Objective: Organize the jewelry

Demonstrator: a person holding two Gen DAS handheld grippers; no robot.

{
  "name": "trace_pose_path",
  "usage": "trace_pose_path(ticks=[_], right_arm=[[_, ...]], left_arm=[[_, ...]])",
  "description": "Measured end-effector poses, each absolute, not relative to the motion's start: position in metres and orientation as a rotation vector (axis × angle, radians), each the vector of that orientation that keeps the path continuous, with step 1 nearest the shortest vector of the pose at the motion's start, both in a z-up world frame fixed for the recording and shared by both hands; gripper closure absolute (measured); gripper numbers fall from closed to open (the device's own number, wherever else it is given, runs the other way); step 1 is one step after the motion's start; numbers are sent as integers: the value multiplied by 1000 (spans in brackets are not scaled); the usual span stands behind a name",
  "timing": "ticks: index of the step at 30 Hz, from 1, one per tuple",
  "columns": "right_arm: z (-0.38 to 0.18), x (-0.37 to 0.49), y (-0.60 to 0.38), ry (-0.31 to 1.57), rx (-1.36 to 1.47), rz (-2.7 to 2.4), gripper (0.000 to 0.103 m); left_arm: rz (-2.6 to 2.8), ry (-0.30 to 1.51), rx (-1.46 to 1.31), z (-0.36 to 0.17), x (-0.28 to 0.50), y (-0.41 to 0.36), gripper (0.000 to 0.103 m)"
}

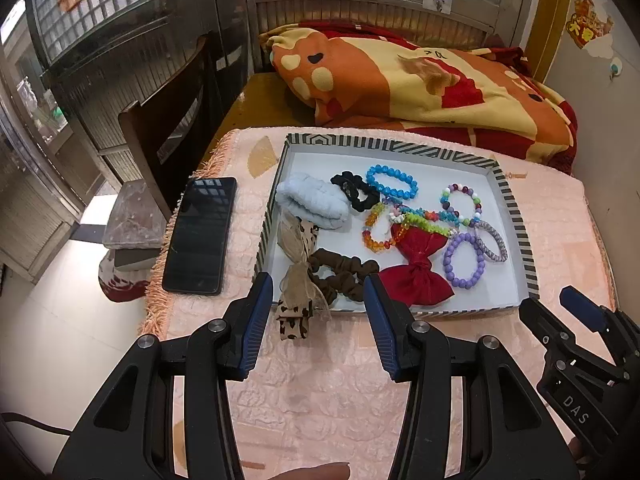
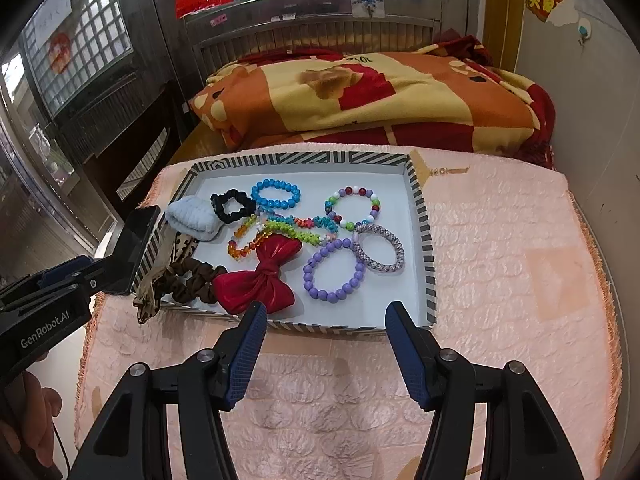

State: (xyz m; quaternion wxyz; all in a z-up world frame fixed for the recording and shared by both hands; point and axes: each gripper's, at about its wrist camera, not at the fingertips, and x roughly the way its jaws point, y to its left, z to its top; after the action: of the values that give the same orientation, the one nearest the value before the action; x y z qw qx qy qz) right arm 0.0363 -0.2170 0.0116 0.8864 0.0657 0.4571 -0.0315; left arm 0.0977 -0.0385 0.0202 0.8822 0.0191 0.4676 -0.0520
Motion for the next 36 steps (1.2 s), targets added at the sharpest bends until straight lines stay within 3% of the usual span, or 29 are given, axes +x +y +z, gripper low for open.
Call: trace_pose_path(ticks=[36], right_arm=[[5, 40, -223, 964, 146, -61, 44]], left_arm=[[-106, 998, 46, 12, 101, -46, 56]])
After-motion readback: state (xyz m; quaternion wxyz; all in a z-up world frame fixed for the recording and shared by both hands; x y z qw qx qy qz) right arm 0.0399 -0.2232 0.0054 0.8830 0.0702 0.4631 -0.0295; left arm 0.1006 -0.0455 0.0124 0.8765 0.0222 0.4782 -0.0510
